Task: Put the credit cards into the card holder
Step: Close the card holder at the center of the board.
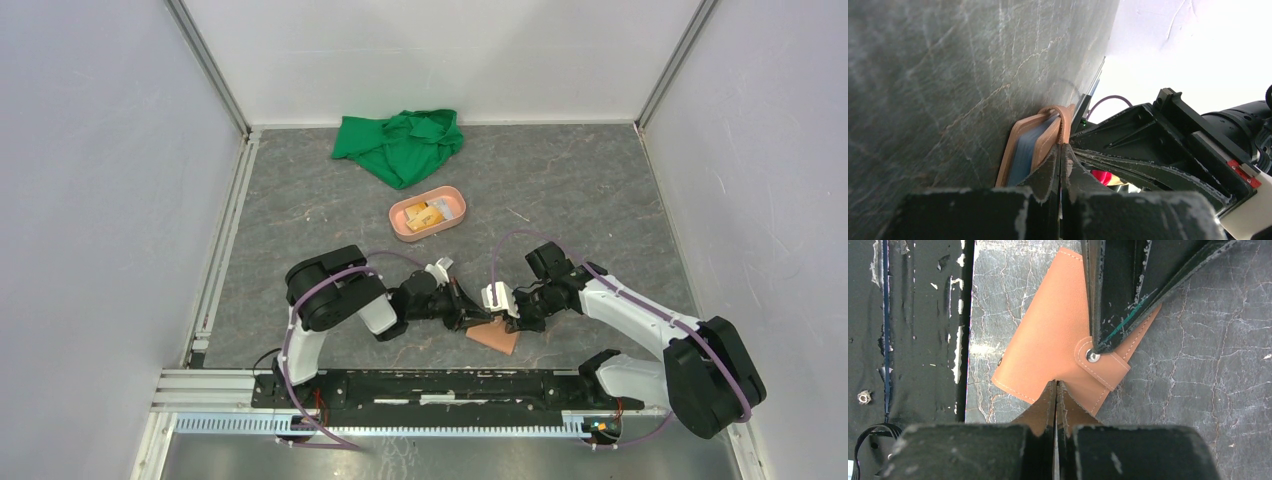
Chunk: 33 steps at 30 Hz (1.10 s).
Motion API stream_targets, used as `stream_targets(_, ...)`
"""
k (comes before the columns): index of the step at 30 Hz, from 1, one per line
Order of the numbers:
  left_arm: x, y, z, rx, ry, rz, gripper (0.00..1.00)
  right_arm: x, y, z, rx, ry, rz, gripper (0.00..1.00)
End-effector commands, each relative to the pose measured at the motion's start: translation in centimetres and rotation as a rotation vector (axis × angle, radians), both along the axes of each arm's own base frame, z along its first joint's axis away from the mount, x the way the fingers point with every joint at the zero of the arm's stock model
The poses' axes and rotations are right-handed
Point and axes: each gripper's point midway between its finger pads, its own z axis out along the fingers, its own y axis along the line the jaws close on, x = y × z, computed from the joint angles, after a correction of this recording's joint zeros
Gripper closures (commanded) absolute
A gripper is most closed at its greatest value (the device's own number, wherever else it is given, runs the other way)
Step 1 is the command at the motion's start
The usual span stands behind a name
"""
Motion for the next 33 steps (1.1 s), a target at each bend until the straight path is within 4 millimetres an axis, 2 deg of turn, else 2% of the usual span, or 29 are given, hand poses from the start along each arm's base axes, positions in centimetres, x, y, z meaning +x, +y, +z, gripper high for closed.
stream_targets(1,0.2,1.4,-4.3,0.196,-0.015,-0.014,0.98,1.3,-1.9,-1.7,-0.12,-0.065,-0.021,1.0)
stream_targets(6,0.2,1.2,-4.4,0.235,-0.039,-0.046,0.98,1.4,-1.9,-1.6,-0.118,-0.066,-0.021,1.0)
stream_targets(12,-0.2,2.0,-4.8,0.271,-0.055,-0.058,0.98,1.3,-1.9,-1.6,-0.12,-0.064,-0.022,1.0)
stream_targets(16,-0.5,2.3,-4.0,0.246,-0.057,-0.055,0.98,1.3,-1.9,-1.7,-0.122,-0.064,-0.024,1.0)
stream_targets(23,-1.2,1.4,-2.5,0.156,-0.036,-0.092,0.98,1.3,-2.0,-1.8,-0.127,-0.059,-0.027,1.0)
stream_targets(33,-1.6,1.1,-2.9,0.192,-0.05,-0.142,0.98,1.4,-1.9,-1.8,-0.125,-0.059,-0.026,1.0)
